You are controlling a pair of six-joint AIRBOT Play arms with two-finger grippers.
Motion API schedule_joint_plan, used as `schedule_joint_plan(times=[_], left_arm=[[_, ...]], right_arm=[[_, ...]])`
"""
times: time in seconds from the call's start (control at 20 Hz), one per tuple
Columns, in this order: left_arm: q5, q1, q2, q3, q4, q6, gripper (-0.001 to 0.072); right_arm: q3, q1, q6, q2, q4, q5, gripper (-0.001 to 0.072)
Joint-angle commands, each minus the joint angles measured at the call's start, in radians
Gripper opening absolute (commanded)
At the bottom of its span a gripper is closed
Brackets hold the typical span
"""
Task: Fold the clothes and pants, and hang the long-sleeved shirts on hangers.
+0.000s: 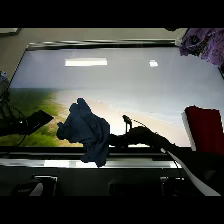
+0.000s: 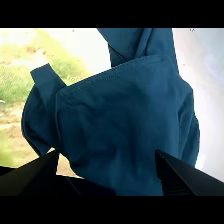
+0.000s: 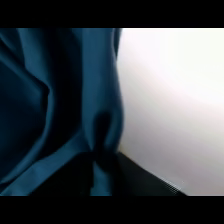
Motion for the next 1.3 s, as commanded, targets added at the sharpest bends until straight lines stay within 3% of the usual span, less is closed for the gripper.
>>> schedule_joint_plan(times=[0.0, 0.15, 0.3, 0.45, 0.7, 0.95, 1.15, 1.25], left_arm=[[0.0, 0.001, -0.022, 0.001, 0.0, 0.0, 0.0671], [0.003, 0.036, -0.089, 0.001, -0.002, 0.041, 0.0671], [0.03, 0.051, -0.212, 0.001, -0.017, 0.141, 0.0671], [0.091, 0.051, -0.368, -0.01, -0.024, 0.187, 0.067], [0.151, 0.097, -0.516, -0.01, -0.038, 0.237, 0.0669], [0.134, 0.23, -0.548, -0.011, -0.225, 0.408, 0.0665], [0.134, 0.177, -0.642, -0.011, -0.312, 0.465, 0.0654], [0.138, 0.14, -0.695, -0.011, -0.311, 0.465, 0.0458]], right_arm=[[0.021, 0.002, -0.025, -0.038, 0.043, 0.01, 0.0031], [0.021, 0.001, 0.002, 0.029, -0.019, 0.046, 0.0031], [0.021, 0.002, 0.135, 0.12, -0.141, 0.045, 0.0032], [0.021, 0.002, 0.22, 0.175, -0.199, 0.035, 0.0032], [0.021, 0.002, 0.235, 0.193, -0.201, 0.004, 0.0032], [0.021, 0.002, 0.25, 0.193, -0.201, -0.01, 0.0032], [0.021, 0.002, 0.25, 0.194, -0.2, -0.01, 0.0032], [0.021, 0.002, 0.251, 0.202, -0.201, -0.008, 0.0032]])
